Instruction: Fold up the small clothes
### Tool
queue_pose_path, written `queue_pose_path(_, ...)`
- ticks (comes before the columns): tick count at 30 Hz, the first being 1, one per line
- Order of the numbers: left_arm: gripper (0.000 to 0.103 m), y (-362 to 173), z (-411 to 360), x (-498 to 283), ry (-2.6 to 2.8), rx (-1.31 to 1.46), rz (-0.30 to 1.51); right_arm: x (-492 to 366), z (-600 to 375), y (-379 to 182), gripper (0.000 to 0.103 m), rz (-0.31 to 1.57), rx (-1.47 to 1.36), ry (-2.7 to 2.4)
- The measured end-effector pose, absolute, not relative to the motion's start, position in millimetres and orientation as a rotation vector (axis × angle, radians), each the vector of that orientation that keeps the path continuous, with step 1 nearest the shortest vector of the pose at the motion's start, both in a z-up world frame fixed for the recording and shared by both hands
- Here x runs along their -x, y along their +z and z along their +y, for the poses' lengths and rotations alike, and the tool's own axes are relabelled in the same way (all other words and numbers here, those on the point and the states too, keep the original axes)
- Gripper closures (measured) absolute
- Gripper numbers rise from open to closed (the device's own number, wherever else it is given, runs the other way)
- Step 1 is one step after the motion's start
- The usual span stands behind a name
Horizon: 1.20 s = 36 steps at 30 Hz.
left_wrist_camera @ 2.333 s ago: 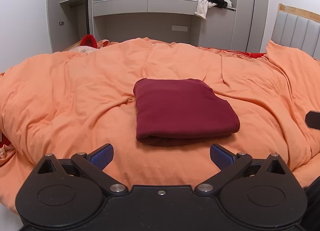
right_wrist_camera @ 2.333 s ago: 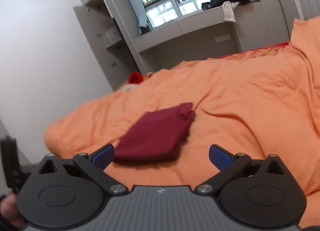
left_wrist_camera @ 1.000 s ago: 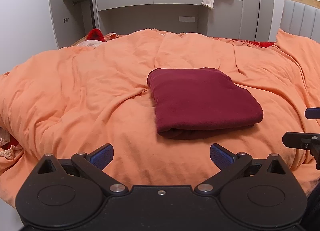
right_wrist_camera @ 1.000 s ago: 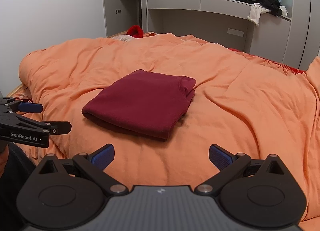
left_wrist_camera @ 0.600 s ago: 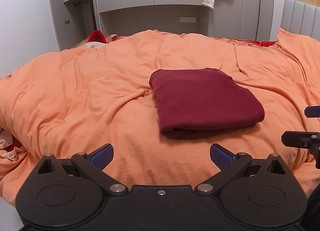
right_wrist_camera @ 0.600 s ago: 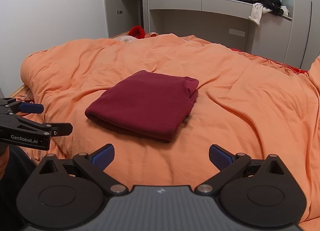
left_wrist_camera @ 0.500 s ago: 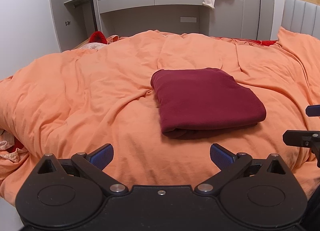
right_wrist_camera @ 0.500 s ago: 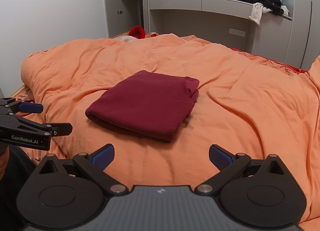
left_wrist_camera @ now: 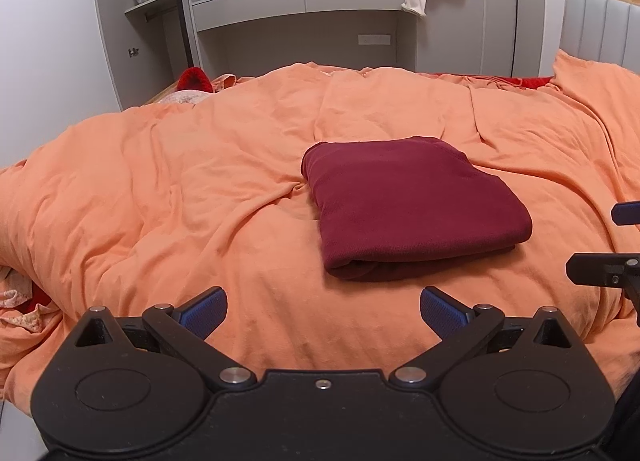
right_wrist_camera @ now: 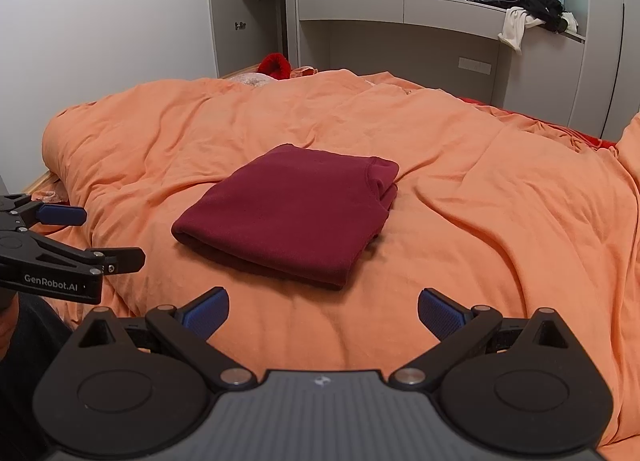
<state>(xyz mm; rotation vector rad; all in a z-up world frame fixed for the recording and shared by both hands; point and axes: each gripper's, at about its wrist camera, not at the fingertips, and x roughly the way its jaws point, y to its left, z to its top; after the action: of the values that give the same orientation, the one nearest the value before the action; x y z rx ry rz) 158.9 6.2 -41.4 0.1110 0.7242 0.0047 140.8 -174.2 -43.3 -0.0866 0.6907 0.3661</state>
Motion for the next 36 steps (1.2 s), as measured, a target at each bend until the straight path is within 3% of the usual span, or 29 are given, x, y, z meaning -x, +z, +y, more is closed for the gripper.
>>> queue_pose_path(36,0.001,-41.9,7.7,-161.6,0.02,-0.117,0.725,-141.3,-176.1,-41.9,0.0,0.681,0.077,0.365)
